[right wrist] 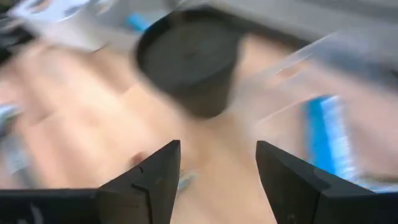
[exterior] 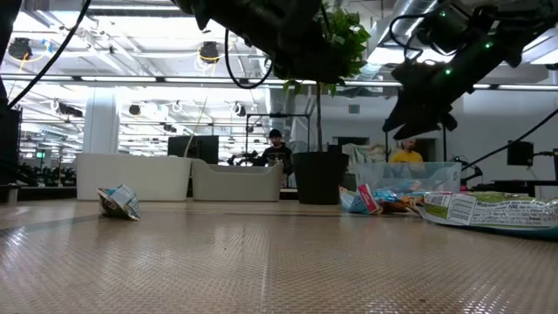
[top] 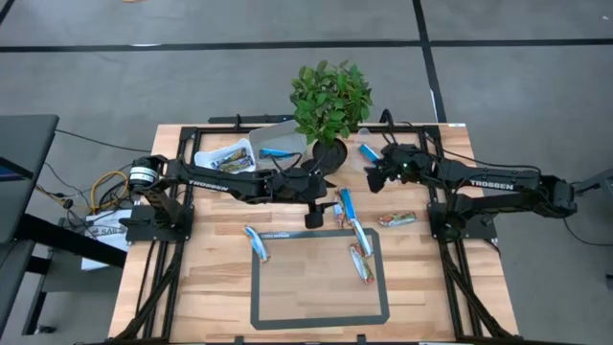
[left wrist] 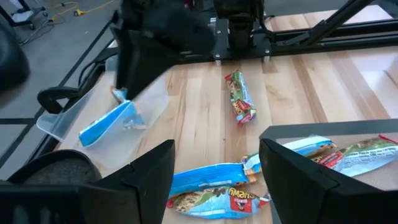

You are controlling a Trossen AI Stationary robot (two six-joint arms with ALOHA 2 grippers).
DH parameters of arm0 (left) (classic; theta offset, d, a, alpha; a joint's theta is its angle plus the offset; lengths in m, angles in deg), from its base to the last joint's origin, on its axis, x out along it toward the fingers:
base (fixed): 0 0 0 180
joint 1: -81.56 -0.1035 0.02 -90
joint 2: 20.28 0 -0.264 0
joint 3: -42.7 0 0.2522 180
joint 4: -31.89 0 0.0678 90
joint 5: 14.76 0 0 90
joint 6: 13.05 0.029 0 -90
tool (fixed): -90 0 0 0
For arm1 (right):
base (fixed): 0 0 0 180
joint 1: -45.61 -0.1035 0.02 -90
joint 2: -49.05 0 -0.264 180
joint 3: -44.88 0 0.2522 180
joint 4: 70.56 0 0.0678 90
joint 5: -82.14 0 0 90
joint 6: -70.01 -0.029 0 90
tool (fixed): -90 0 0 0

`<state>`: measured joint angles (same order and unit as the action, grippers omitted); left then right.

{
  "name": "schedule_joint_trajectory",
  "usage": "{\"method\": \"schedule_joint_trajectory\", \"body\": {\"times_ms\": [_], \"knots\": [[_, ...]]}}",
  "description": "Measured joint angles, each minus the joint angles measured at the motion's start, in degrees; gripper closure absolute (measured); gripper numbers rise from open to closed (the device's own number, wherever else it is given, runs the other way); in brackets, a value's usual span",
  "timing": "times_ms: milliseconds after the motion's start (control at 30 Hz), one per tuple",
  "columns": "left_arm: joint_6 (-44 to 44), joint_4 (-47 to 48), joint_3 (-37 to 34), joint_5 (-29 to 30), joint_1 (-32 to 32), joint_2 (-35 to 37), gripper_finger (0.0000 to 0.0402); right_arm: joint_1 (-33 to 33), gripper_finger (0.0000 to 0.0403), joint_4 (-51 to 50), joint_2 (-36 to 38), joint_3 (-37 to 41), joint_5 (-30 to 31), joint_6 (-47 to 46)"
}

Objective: Pick and place Granola Bars by type
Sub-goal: Put the red granola bar into the gray bin

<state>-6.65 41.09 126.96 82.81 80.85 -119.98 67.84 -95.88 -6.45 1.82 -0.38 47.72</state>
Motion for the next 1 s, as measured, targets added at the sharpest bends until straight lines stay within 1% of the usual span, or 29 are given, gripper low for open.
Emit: {"method": "schedule_joint_trajectory", "body": {"times_ms": [200,267,333,633,800,867,1000], "knots": [[-0.2,0.2,0.0,-2.7,0.0,0.0,0.0174,-1.6,0.0209,-1.5,0.0,0.0,-18.1,-2.7],[-0.2,0.2,0.0,-2.9,0.1,0.0,0.0174,-3.1,0.0210,-1.6,0.0,0.0,-22.3,-3.2],[-0.2,0.3,0.0,-2.9,0.1,0.0,0.0174,-5.3,0.0211,-2.7,0.0,0.0,-24.2,-3.2],[-0.2,0.5,0.0,-2.9,0.2,0.0,0.0174,-16.8,0.0211,-19.9,0.0,0.0,-23.7,-2.7],[-0.2,0.6,0.0,-2.9,0.2,0.0,0.0174,-21.3,0.0212,-26.6,0.0,0.0,-19.7,-0.4],[-0.2,0.8,0.0,-2.9,0.2,0.0,0.0174,-22.4,0.0212,-28.3,-0.2,0.0,-17.5,-0.2],[-0.2,0.9,0.0,-2.9,0.2,0.0,0.0174,-24.1,0.0212,-27.8,-1.3,0.0,-15.0,-0.3]]}}
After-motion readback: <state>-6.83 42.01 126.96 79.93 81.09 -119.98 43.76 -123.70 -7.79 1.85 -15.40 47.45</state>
